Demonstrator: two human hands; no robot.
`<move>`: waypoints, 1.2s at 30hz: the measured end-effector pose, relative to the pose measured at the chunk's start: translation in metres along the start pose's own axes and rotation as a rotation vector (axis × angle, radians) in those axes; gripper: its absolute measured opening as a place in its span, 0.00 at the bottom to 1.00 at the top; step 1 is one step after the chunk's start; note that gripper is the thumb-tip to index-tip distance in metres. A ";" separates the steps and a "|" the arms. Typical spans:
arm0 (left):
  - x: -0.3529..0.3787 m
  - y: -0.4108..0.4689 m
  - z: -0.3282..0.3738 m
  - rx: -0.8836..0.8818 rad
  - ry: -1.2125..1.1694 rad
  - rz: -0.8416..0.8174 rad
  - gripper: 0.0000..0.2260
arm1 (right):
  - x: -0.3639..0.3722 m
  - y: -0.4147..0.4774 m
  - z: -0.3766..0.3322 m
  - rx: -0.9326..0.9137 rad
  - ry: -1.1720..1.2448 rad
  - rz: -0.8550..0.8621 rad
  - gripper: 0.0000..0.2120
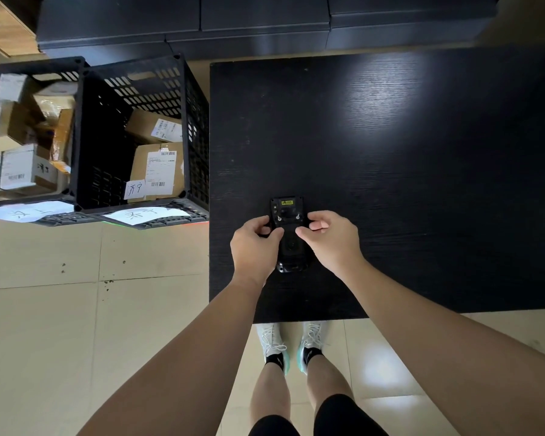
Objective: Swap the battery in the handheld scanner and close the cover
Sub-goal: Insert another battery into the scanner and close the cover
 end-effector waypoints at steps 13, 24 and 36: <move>0.002 0.013 -0.006 -0.043 -0.081 -0.036 0.20 | 0.003 0.011 0.007 -0.065 0.050 -0.042 0.15; -0.005 0.032 -0.008 0.208 0.052 -0.292 0.12 | -0.007 0.033 0.004 -0.285 -0.158 -0.245 0.15; -0.005 0.029 -0.009 0.283 0.098 -0.277 0.12 | -0.007 0.033 0.010 -0.410 -0.198 -0.224 0.15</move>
Point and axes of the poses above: each hand's wrist, its own y-axis towards the middle knuckle, its own x-axis out of the palm, z = x × y, the point moved 2 cm from there along y, towards the middle knuckle, and after that the axes turned 8 degrees about x, right-handed, at the moved point
